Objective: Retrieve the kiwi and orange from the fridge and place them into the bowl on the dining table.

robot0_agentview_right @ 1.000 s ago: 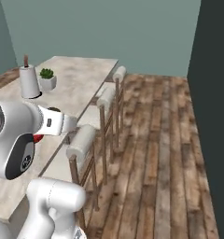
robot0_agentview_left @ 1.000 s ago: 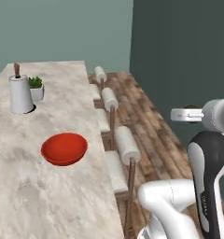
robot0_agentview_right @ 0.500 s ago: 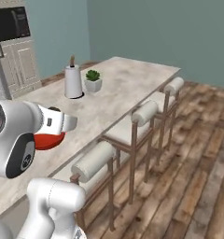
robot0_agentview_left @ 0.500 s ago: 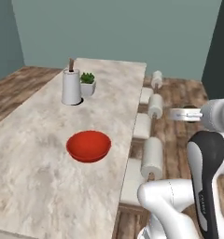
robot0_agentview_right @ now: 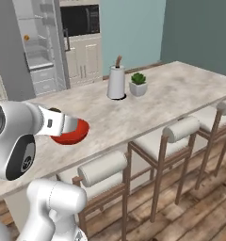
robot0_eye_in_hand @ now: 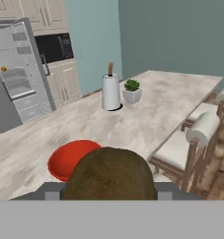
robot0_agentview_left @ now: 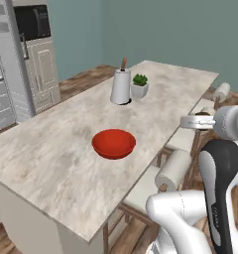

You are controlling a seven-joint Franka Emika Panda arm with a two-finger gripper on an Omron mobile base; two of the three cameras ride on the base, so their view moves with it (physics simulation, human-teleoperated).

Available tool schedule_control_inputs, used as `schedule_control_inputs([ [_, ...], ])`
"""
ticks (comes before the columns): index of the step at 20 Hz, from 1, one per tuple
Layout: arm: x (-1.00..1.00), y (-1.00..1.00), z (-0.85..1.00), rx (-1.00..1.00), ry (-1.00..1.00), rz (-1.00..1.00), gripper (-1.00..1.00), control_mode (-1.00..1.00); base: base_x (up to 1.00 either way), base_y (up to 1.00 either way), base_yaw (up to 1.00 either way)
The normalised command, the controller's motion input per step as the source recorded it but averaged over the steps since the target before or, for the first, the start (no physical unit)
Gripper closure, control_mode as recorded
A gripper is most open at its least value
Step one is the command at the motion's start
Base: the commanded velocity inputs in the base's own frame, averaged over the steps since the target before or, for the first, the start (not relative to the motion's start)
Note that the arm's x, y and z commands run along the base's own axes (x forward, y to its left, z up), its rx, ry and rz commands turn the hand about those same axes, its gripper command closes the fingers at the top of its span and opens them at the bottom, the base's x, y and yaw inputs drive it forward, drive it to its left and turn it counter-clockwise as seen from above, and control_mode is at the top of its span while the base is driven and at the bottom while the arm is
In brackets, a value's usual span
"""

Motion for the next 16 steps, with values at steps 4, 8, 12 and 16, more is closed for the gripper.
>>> schedule_control_inputs([
  [4, 0.0, 0.0, 0.0, 0.0, 0.0, 0.0, 1.0, 1.0, 0.68, -0.43, 0.58],
  [8, 0.0, 0.0, 0.0, 0.0, 0.0, 0.0, 1.0, 1.0, 0.66, -0.54, 0.55],
  [12, 0.0, 0.0, 0.0, 0.0, 0.0, 0.0, 1.0, 1.0, 0.65, -0.54, 0.53],
  [16, 0.0, 0.0, 0.0, 0.0, 0.0, 0.0, 1.0, 1.0, 0.65, -0.53, 0.52],
])
